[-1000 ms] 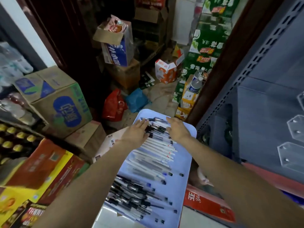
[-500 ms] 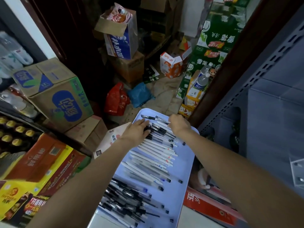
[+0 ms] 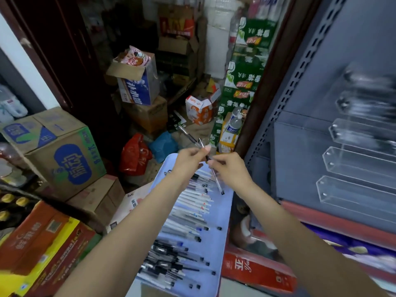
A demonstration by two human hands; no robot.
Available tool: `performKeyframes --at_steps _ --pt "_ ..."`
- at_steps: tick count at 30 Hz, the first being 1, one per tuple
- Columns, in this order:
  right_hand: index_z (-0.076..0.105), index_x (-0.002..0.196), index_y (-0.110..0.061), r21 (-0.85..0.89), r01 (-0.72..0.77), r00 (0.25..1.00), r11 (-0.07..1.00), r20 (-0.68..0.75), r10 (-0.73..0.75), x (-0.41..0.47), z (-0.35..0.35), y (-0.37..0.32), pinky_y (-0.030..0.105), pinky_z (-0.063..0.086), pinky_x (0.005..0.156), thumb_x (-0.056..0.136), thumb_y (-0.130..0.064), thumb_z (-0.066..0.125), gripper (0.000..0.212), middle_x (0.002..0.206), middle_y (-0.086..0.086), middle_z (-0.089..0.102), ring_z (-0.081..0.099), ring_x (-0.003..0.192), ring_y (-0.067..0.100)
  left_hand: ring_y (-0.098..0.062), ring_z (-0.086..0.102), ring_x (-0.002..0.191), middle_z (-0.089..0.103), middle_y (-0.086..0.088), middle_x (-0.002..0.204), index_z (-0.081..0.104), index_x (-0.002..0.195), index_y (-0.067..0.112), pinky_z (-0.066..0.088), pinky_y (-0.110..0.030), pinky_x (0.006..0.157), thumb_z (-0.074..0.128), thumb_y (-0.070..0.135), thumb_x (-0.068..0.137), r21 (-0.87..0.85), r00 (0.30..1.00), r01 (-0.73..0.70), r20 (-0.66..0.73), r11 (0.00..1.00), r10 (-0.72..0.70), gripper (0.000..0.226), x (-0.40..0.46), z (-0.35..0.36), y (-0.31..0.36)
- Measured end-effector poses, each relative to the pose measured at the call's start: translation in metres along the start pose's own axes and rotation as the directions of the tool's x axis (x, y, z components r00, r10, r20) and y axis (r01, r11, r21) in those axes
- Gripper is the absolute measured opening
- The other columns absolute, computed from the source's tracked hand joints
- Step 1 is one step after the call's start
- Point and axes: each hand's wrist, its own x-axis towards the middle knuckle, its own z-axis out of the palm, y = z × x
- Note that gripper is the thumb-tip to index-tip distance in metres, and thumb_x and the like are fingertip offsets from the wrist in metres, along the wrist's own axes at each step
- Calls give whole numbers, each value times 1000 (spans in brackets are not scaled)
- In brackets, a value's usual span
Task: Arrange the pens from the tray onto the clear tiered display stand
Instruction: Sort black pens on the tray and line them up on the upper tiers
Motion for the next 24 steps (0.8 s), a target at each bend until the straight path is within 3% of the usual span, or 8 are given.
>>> performKeyframes --at_steps 3,6,8,10,13,15,18,24 --pt "62 74 8 55 -11 998 998 -55 14 -25 -35 -8 48 55 77 91 -16 58 30 70 24 61 65 78 37 -15 59 68 65 -1 63 65 73 6 54 -21 68 57 24 92 -23 996 -87 23 996 87 27 -19 28 22" --pt "65 78 4 75 6 995 997 -97 1 -47 -79 -13 33 59 73 90 -13 60 22 62 4 61 64 68 21 -19 67 72 70 -13 80 60 85 -13 59 -35 69 59 19 90 -26 979 -196 59 980 197 33 -37 61 48" --pt "70 88 0 88 5 991 996 -131 6 -63 -111 -13 30 59 72 90 -12 61 15 65 0 63 65 66 16 -8 68 64 70 -5 69 56 84 -18 58 -27 62 58 13 90 -23 955 -285 78 958 286 32 -49 88 67" --pt "71 87 -6 27 -1 985 1000 -170 6 -80 -145 -8 33 58 71 91 -16 60 16 68 5 66 65 65 16 -4 66 56 66 4 54 54 68 -7 53 -18 55 57 6 90 -28 930 -351 105 936 351 26 -59 118 83" --pt "70 91 -8 -157 -17 954 987 -297 -31 -99 -201 10 33 51 72 91 -27 59 22 77 9 68 64 70 21 -21 70 63 66 -2 56 49 54 17 58 -30 57 64 8 86 60 893 -438 141 897 426 36 -65 167 97" --pt "63 110 -12 -35 7 915 999 -404 -21 -108 -238 27 33 53 75 90 -30 60 27 85 4 68 64 76 19 -27 70 64 63 2 48 42 50 17 54 -27 54 70 13 82 226 860 -502 227 835 456 42 -68 201 101" --pt "51 126 -14 276 87 885 957 -463 53 -123 -288 56 25 55 64 92 -22 57 36 87 2 64 63 77 18 -13 67 54 62 1 48 38 53 12 47 -20 48 73 17 79 405 821 -563 377 721 429 44 -75 256 104" --pt "56 100 -14 537 204 861 819 -496 111 -147 -363 119 23 53 58 91 -13 59 10 83 7 66 64 66 13 -4 62 50 64 7 56 46 58 17 41 -12 48 70 19 81 490 762 -634 529 599 375 34 -76 339 106"
